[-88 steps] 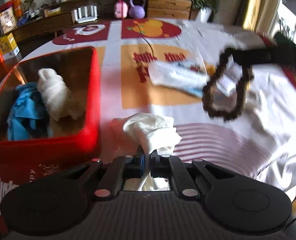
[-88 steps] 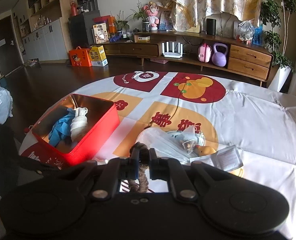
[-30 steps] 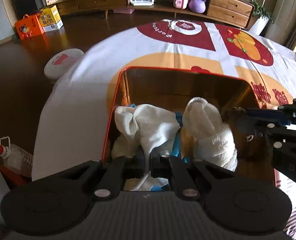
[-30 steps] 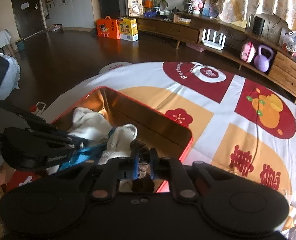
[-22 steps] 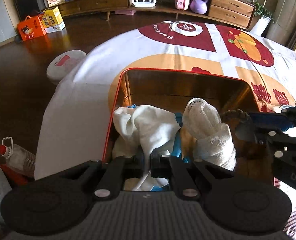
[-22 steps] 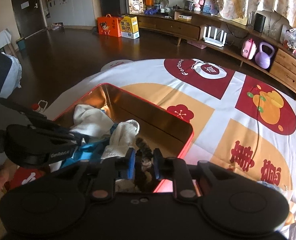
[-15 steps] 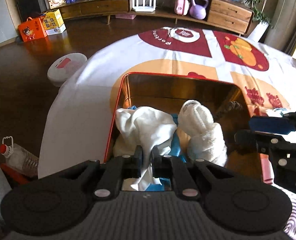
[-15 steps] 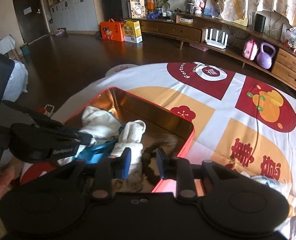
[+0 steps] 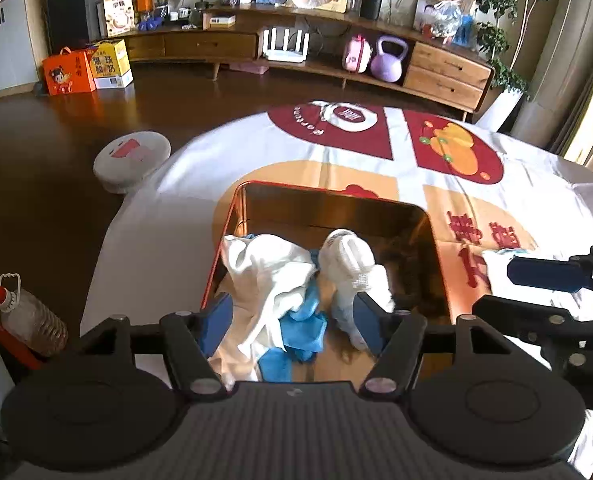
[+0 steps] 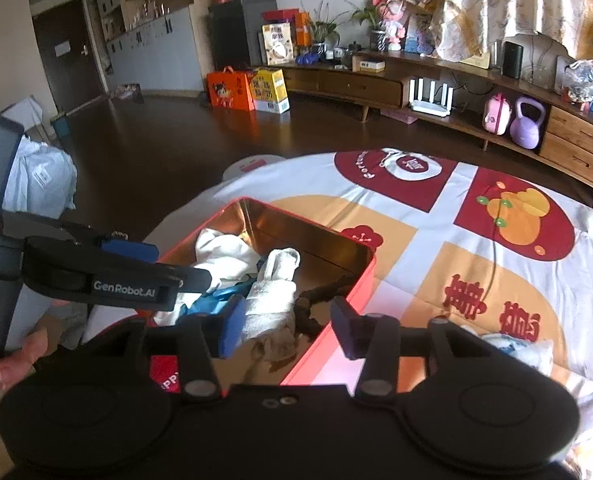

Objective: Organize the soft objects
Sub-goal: 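Lower the white cloth into the red box with the left tool while the right tool drops the beads, then move the left tool to the white plastic bag while the right tool reaches the grey paper packet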

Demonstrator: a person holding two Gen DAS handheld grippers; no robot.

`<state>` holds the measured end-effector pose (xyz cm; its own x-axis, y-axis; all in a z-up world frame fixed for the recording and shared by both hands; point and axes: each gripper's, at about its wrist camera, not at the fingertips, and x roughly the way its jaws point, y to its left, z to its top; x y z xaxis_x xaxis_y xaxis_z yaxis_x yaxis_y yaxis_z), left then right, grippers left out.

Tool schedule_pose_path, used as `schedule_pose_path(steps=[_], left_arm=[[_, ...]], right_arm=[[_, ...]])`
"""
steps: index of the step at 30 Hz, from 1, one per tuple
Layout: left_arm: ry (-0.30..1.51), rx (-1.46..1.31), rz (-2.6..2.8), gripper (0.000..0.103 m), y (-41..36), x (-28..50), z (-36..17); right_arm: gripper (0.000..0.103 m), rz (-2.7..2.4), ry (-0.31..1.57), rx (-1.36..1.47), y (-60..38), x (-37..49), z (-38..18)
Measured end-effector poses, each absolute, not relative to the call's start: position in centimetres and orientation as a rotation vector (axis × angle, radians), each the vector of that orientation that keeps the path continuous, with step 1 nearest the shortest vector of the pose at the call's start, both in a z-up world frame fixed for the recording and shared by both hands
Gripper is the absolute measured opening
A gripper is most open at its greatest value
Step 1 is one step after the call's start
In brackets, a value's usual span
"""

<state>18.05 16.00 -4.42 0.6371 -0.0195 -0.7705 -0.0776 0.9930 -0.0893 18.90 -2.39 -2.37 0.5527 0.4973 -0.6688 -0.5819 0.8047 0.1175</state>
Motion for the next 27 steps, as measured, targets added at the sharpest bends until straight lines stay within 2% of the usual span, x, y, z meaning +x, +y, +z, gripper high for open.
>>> schedule_pose_path(steps=[1,3,4,18,20,27], left_arm=[[0.874,-0.118,0.030,0.067,15.8,17.8,-4.2],[0.857,-0.117,0.025,0.073,15.2,17.1,-3.6],[0.846,-0.118,0.023,0.076,15.0,16.8,-3.3],[0.714,-0.115,-0.041,0.082,9.5,12.4,-0.4],[0.691,-0.102,-0.041,0.083,8.3,11.8,-0.2],[0.665,-0.105,-0.075,0.083,4.4,11.1,-0.3]], right_arm=[[0.057,0.644,0.745,-0.113,-2.7,18.7,-2.1],[0.071,0.659,0.723,-0.093,-3.7,17.8,-1.4],[0.072,0.660,0.713,-0.087,-4.0,17.5,-1.2],[0.100,0.574,0.649,0.029,-10.9,12.9,0.0],[0.103,0.544,0.642,0.053,-12.3,12.2,-0.3],[0.103,0.496,0.647,0.087,-16.8,10.0,-1.3]])
